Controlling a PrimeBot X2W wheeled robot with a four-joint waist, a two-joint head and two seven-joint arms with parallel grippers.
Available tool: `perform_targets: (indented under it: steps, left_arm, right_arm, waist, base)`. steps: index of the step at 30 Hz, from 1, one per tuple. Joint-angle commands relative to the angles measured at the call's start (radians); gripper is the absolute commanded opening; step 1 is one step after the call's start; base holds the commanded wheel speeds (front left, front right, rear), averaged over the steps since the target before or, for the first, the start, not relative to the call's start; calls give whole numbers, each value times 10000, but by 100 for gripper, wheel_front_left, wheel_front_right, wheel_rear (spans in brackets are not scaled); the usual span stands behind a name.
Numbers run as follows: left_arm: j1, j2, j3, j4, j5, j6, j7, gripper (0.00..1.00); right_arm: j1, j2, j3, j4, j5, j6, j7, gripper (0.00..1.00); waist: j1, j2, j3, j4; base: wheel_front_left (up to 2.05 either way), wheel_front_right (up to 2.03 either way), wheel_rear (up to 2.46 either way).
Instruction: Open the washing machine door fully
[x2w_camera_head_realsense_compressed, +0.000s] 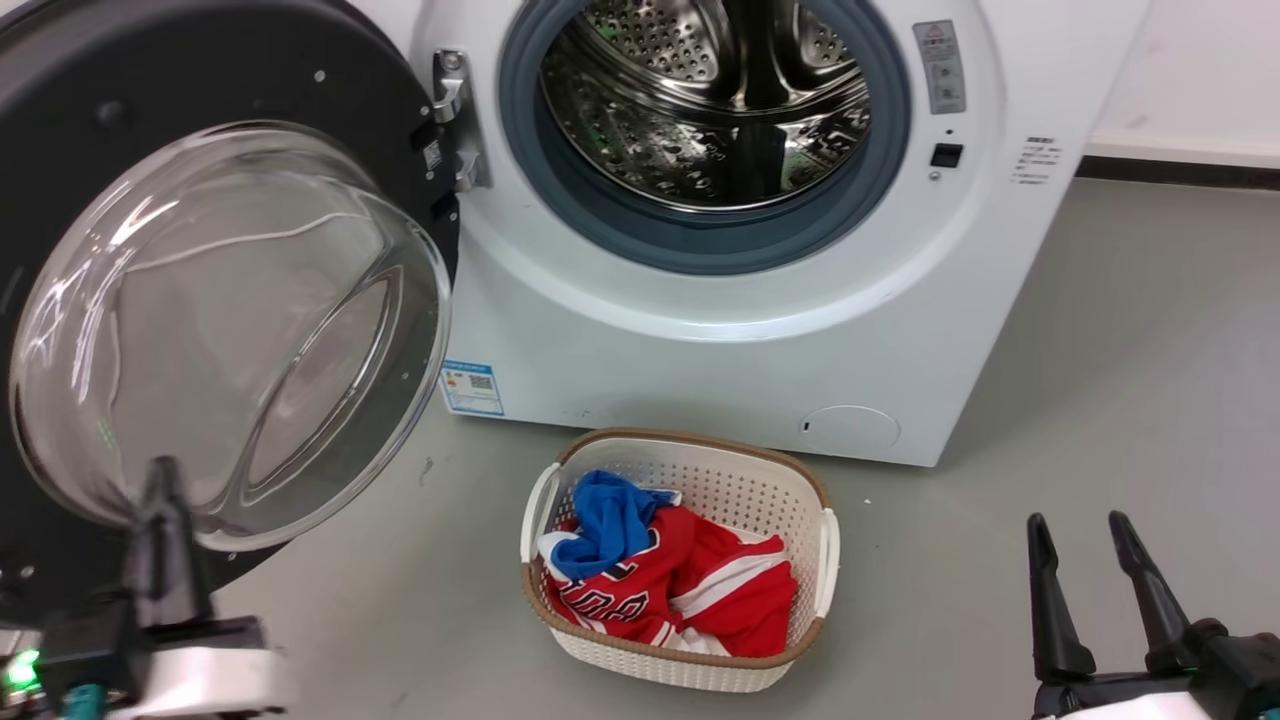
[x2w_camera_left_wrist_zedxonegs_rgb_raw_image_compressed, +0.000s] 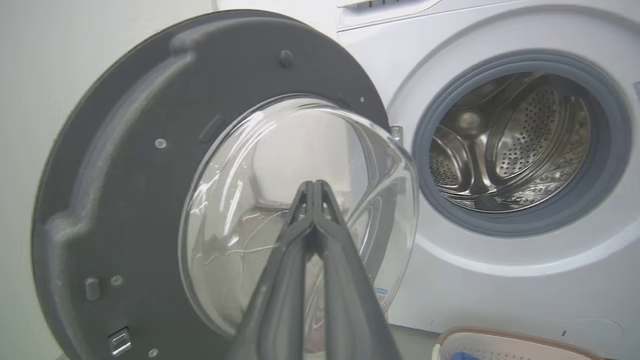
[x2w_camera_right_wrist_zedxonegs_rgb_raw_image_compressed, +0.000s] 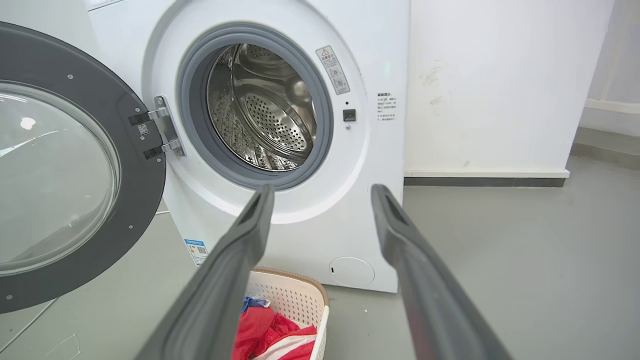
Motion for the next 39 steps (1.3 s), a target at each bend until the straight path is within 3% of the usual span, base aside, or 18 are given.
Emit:
perform_targets:
  steps: [1, 13, 20, 21, 22, 39]
  left_arm:
    - [196, -30, -302, -105, 1, -12, 26, 0]
    - [600, -142, -2416, 275, -266, 95, 26, 0]
    - [741, -155, -2796, 681, -526, 478, 26, 0]
    - [730, -152, -2754, 688, -587, 563, 26, 45]
    - [722, -153, -2753, 708, -618, 601, 26, 100]
    - [742, -159, -2737, 1180, -931, 851, 26, 100]
  right_arm:
    - [73, 15, 22, -89, 17, -2, -17, 100]
    - [319, 15, 2, -276, -20, -2, -16, 100]
    - [452, 16, -10, -240, 18, -2, -16, 100]
    - [459, 16, 8, -228, 19, -2, -16, 100]
    - [471, 16, 22, -213, 22, -2, -16, 100]
    - [545, 16, -8, -80, 191, -2, -16, 100]
  waist:
    - [2, -1, -97, -169]
    - [2, -1, -307, -1032]
    - [2, -1, -327, -1512]
    - [2, -1, -327, -1556]
    - [2, -1, -323, -1591]
    - [2, -1, -249, -1506]
  base:
    - [0, 0, 0]
    - [0, 0, 0]
    - [0, 0, 0]
    - [0, 0, 0]
    - [0, 0, 0]
    - [0, 0, 0]
